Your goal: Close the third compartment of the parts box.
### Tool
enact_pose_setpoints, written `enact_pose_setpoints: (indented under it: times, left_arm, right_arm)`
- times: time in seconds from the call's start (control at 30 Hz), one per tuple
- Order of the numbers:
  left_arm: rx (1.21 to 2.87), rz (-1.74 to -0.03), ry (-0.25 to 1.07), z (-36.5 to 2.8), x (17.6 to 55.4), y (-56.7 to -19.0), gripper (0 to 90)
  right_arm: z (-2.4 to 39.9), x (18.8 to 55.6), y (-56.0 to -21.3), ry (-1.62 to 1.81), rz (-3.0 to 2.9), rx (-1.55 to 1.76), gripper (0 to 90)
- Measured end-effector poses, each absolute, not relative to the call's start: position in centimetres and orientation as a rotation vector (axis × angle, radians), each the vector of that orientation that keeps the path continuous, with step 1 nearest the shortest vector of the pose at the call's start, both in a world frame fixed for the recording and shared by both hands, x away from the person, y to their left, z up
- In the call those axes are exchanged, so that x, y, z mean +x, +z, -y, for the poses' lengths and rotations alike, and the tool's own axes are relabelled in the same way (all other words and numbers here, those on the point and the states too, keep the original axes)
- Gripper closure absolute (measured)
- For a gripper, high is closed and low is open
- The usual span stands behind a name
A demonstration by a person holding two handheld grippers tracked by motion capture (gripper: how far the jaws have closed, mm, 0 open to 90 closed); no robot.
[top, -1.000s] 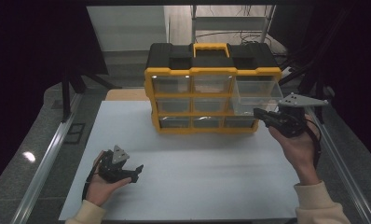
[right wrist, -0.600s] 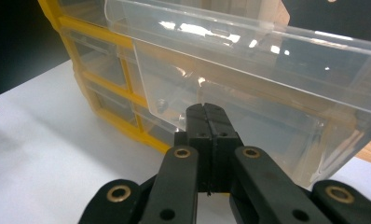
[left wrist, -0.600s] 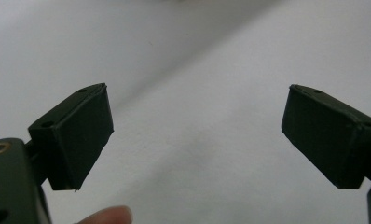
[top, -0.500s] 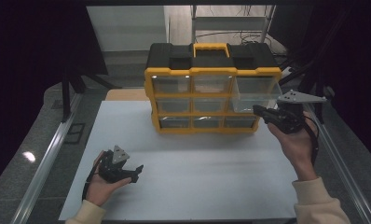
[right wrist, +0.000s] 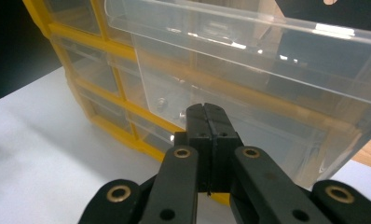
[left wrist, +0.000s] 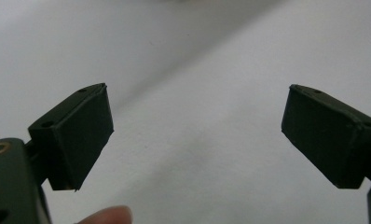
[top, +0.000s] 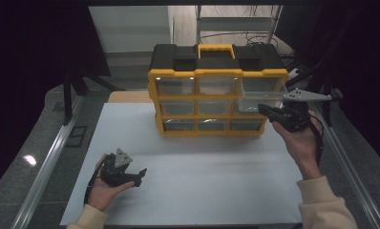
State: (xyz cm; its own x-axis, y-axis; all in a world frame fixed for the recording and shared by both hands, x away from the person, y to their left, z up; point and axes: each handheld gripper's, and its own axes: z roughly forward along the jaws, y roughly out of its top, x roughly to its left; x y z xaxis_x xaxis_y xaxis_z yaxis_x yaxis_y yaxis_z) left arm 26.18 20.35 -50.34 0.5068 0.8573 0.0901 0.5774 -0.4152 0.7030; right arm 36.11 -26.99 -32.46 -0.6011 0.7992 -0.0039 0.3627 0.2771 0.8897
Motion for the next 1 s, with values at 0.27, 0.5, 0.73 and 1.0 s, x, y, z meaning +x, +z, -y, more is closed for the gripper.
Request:
enact_pose_setpoints:
  times: [0.27, 0.5, 0.73, 1.0]
  left_arm:
    - [2.138, -1.167, 0.595, -20.3, 26.2, -50.3, 9.6]
    - [2.134, -1.165, 0.602, -20.5, 26.2, -50.2, 9.6]
    - [2.128, -1.171, 0.599, -20.5, 26.2, -50.2, 9.6]
    - [2.128, -1.168, 0.595, -20.5, 26.2, -50.2, 9.6]
  right_arm:
    - [27.0, 37.0, -32.4, 1.277, -2.095, 1.056, 89.3]
    - [26.9, 37.7, -32.5, 1.273, -2.098, 1.072, 89.2]
    - [27.0, 38.5, -32.7, 1.262, -2.094, 1.084, 89.3]
    - [26.9, 38.9, -32.7, 1.263, -2.086, 1.084, 89.3]
